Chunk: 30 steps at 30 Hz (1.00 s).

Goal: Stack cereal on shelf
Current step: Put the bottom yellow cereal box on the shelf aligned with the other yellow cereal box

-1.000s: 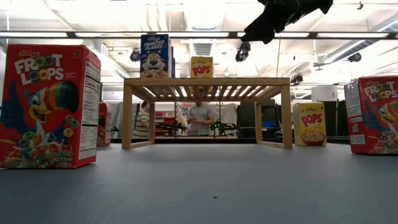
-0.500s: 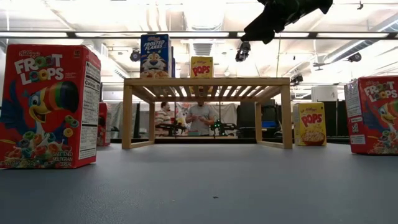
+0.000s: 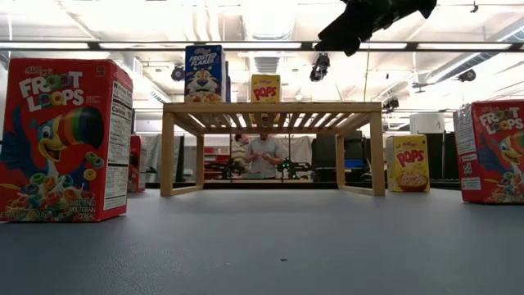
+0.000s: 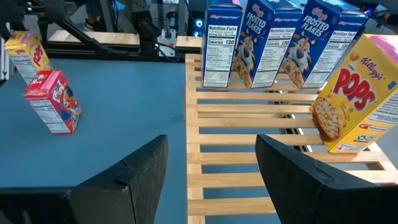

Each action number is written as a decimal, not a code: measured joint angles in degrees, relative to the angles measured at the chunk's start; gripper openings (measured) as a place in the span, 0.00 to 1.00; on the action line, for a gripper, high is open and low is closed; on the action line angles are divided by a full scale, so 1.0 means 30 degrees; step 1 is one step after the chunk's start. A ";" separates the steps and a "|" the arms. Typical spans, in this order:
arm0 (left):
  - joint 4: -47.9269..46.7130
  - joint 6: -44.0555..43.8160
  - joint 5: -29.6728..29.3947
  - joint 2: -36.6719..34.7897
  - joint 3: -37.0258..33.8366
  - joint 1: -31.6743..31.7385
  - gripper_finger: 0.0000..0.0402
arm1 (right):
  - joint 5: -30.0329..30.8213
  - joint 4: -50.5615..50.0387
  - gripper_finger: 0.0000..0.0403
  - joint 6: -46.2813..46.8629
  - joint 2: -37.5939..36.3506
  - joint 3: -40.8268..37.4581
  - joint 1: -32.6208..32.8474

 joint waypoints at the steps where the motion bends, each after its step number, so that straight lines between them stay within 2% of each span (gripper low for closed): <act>1: 0.0052 -0.0096 -0.0104 -0.0037 -0.0116 -0.0148 0.68 | 0.0000 0.0019 0.58 0.0045 0.0000 0.0000 0.0000; 7: 0.0634 -0.0582 -0.0632 -0.0108 -0.0775 -0.0610 0.62 | 0.0002 0.0023 0.58 0.0047 0.0000 0.0000 0.0000; 23: 0.0712 -0.0386 -0.0643 -0.0145 -0.0564 -0.0602 0.45 | 0.0007 0.0194 0.58 0.0411 0.0000 0.0000 0.0000; 30: 0.0866 -0.0545 -0.0946 -0.0304 -0.0564 -0.0507 0.41 | 0.0000 0.0186 0.58 0.0409 0.0000 0.0000 0.0000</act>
